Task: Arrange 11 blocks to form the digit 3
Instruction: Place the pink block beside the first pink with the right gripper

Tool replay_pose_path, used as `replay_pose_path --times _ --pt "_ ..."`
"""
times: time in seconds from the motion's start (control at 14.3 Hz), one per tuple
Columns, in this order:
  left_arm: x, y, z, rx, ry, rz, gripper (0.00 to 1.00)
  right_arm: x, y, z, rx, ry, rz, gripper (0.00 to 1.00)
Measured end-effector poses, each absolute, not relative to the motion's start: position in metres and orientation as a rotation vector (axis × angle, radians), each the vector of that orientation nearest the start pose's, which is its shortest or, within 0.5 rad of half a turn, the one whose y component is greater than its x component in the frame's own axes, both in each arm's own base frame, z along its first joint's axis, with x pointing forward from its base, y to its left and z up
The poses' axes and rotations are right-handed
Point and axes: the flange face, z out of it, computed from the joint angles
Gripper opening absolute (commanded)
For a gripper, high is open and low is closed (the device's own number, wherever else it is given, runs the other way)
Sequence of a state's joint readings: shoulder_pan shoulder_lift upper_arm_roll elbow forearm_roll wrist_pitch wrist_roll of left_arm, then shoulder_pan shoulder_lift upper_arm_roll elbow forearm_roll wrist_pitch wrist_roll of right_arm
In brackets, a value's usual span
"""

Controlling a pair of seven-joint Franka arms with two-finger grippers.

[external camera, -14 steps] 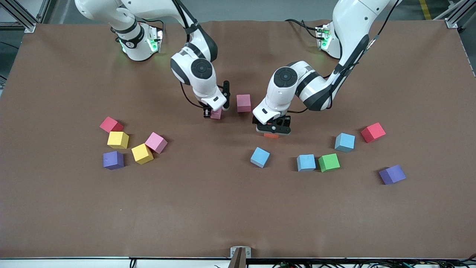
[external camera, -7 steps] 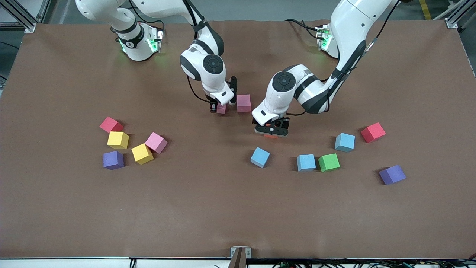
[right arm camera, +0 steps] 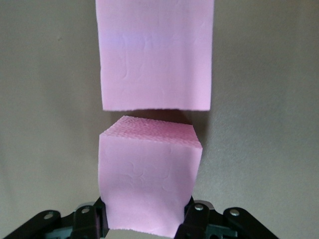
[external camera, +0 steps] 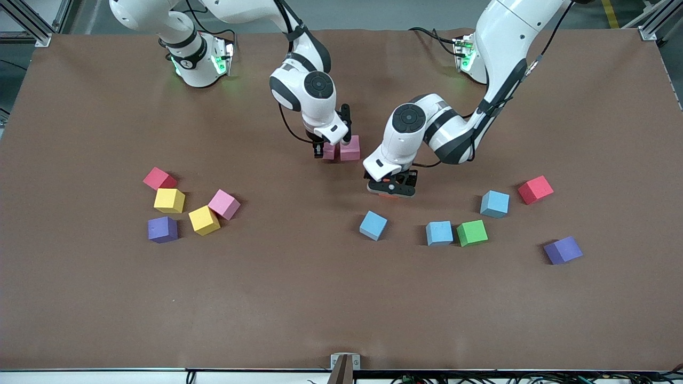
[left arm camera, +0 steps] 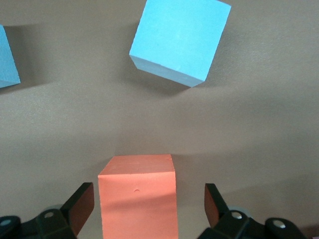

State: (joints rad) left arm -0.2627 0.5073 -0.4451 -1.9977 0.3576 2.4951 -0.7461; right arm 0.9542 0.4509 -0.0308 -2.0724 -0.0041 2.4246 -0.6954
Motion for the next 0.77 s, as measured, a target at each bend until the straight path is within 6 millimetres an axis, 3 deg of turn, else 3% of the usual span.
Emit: replay_pose_path --times 0.42,0.77 --pt "0.467 -0.391 0.222 -3.138 0.287 -0.041 0.97 0.351 0.466 0.202 2.134 2.264 -0.117 0.25" --pt "0.464 -0.390 0.206 -3.142 0.202 0.002 0.80 0.351 0.470 0.202 2.126 2.270 -0.109 0.28"
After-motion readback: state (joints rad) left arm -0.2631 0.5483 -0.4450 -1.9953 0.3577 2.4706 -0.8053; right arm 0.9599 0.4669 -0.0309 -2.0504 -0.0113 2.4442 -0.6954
